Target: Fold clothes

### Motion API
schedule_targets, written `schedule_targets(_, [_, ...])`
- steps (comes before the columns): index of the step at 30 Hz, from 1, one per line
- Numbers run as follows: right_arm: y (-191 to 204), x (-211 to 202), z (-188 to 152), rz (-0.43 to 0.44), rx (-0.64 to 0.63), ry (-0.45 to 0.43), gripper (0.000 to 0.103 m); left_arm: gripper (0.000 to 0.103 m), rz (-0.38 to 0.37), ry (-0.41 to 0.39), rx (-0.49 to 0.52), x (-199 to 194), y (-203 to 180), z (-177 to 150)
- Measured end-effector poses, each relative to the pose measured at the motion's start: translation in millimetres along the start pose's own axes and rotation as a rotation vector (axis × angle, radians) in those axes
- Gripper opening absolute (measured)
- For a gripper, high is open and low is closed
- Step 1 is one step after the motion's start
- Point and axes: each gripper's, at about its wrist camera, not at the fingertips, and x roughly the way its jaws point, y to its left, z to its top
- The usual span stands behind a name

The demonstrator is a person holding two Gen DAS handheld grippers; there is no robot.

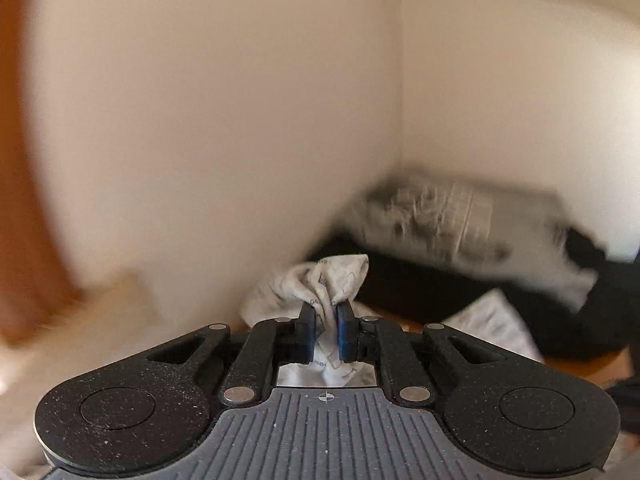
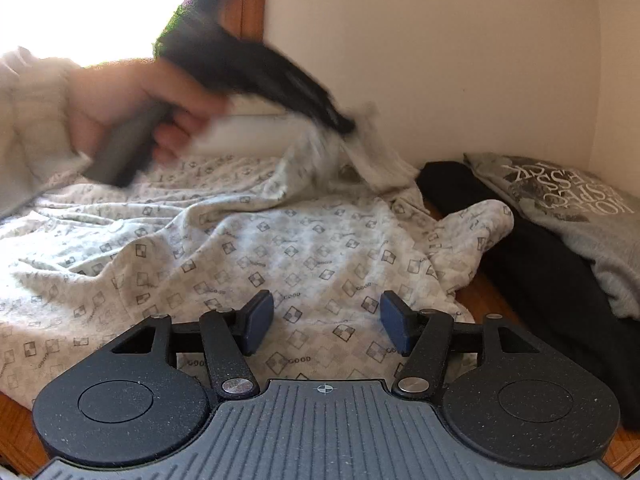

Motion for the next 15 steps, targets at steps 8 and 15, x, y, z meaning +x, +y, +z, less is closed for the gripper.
schedule_targets(8, [-1, 1, 0, -0.004, 0.003, 0.001, 0.059, 0.03, 0.059, -0.014, -0.079, -149, 49, -21])
schedule_targets(15, [-1, 2, 0, -0.008, 0.005, 0.0, 0.059, 0.045, 0.195, 0.112, -0.084, -186, 75, -88])
